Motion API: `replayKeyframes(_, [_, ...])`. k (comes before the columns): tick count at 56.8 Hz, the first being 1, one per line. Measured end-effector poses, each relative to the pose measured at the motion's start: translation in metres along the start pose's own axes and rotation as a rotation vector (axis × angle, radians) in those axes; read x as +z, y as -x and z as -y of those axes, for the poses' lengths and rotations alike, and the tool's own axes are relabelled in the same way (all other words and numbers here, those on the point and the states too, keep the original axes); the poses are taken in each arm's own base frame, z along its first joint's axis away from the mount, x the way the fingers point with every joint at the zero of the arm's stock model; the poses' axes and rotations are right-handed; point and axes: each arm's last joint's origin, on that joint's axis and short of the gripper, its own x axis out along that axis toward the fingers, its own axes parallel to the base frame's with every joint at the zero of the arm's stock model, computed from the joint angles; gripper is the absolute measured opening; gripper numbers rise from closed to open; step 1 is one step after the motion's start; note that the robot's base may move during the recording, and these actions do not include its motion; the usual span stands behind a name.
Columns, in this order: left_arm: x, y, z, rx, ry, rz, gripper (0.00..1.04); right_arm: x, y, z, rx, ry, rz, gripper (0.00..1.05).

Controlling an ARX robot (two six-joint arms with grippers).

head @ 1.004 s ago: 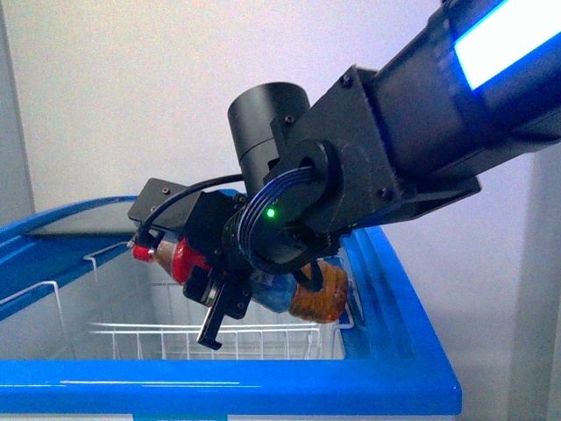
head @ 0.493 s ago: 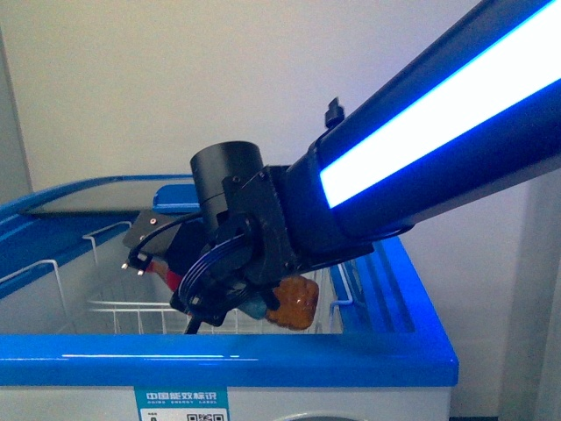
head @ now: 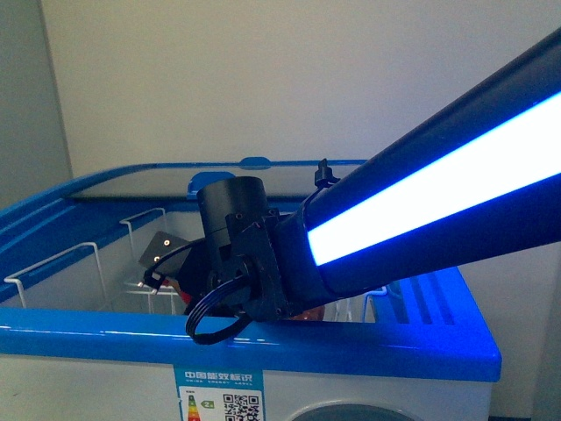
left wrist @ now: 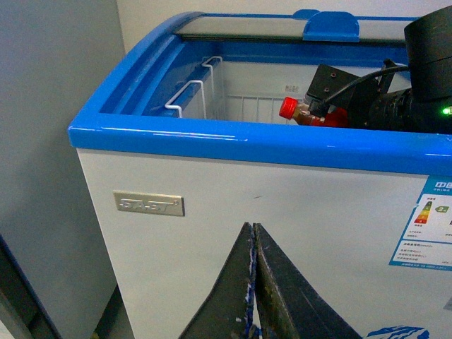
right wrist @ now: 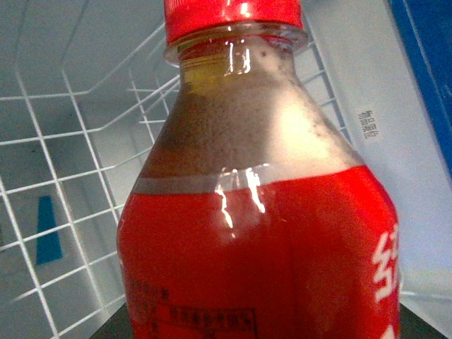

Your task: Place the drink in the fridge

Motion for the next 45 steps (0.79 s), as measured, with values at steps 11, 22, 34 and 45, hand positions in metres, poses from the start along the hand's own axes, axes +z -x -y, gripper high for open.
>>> replayKeyframes(11, [0.000,0.000,0.000,0.000,0.000,0.000,0.17,-0.002,-0.002,0.002,-0.038,-0.010,-0.007,0.40])
replayKeyframes(22, [0.000,0.000,0.000,0.000,0.000,0.000,0.49,-0.004,-0.001,0.000,-0.020,-0.015,0.005,0.67])
replayKeyframes(34, [0.000,0.000,0.000,-0.002,0.000,0.000,0.86,-0.001,0.013,0.010,-0.020,-0.032,0.036,0.99])
replayKeyframes(45, [0.000,0.000,0.000,0.000,0.000,0.000,0.97,0.010,0.045,0.039,-0.054,-0.115,0.129,0.97])
